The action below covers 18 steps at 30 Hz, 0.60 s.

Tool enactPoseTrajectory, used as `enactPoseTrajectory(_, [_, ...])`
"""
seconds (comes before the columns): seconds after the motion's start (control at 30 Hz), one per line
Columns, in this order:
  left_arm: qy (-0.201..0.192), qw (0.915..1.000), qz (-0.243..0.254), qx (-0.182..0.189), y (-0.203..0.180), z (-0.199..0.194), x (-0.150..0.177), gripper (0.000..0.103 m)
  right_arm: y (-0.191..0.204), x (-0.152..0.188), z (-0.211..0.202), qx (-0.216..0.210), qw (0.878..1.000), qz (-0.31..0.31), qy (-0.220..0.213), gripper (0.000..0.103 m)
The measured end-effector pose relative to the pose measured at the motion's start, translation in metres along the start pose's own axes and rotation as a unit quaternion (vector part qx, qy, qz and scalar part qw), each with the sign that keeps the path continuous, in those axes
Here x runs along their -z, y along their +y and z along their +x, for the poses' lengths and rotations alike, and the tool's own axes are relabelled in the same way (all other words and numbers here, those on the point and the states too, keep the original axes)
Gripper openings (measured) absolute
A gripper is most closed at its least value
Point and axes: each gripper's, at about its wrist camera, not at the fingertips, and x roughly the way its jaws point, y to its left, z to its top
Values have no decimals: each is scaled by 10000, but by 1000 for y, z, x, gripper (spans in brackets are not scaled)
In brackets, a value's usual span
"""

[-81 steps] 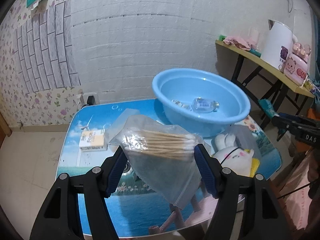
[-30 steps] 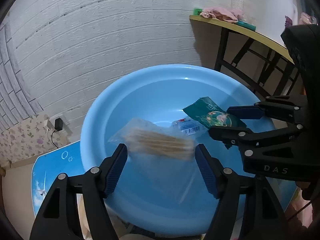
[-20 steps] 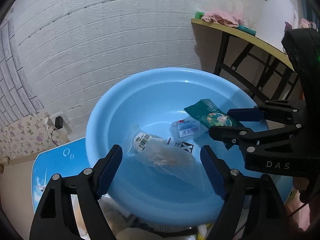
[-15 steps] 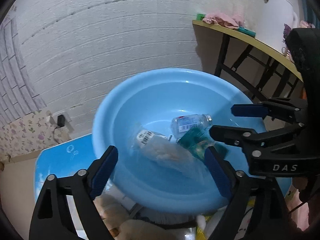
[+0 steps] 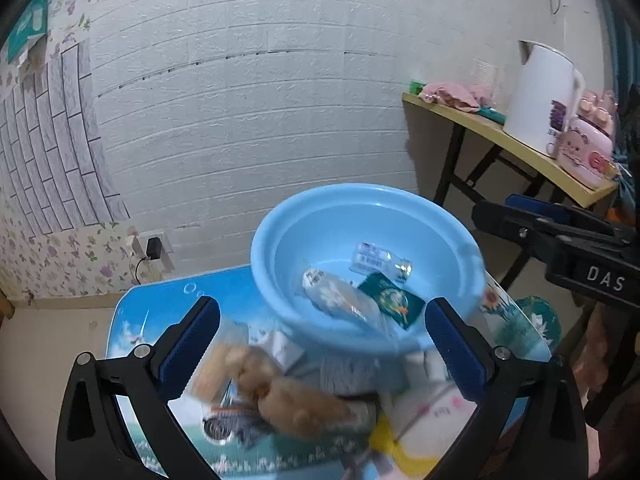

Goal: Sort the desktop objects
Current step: 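Withdraw both tools from the basin back over the table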

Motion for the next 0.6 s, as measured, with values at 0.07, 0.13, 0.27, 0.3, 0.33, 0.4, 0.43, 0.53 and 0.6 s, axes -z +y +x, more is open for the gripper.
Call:
enactPoseTrajectory(0.07, [100,9999,-107,-76,6,-9,3,103,6,2,0,9,9995,13,301,62])
enactPoseTrajectory(0.13, [173,9996,-207,-73,12,-20,7,103,16,5,-7,168,9989,-65,443,62])
enactPoseTrajectory(0.27, [66,9997,-174,-178,20,-44,21,103,34,18,-26,157,9990,-219,354,62])
enactPoseTrajectory(0.3, [87,9996,-183,-221,21,-46,24,103,35,22,-26,125,9989,-164,416,62])
enactPoseTrajectory(0.33, [108,9994,-202,-246,23,-48,28,103,37,25,-25,76,9987,-97,496,62])
enactPoseTrajectory(0.4, [106,9994,-231,-244,26,-55,35,103,42,31,-27,-207,9982,30,570,62])
enactPoseTrajectory(0.43, [71,9994,-240,-234,27,-59,38,103,44,33,-28,-284,9978,30,595,62])
enactPoseTrajectory(0.53, [19,9995,-221,-211,28,-67,43,103,55,37,-33,-233,9977,-237,587,62])
enactPoseTrajectory(0.6, [32,9993,-193,-308,30,-72,43,103,62,41,-34,5,9974,-447,569,62])
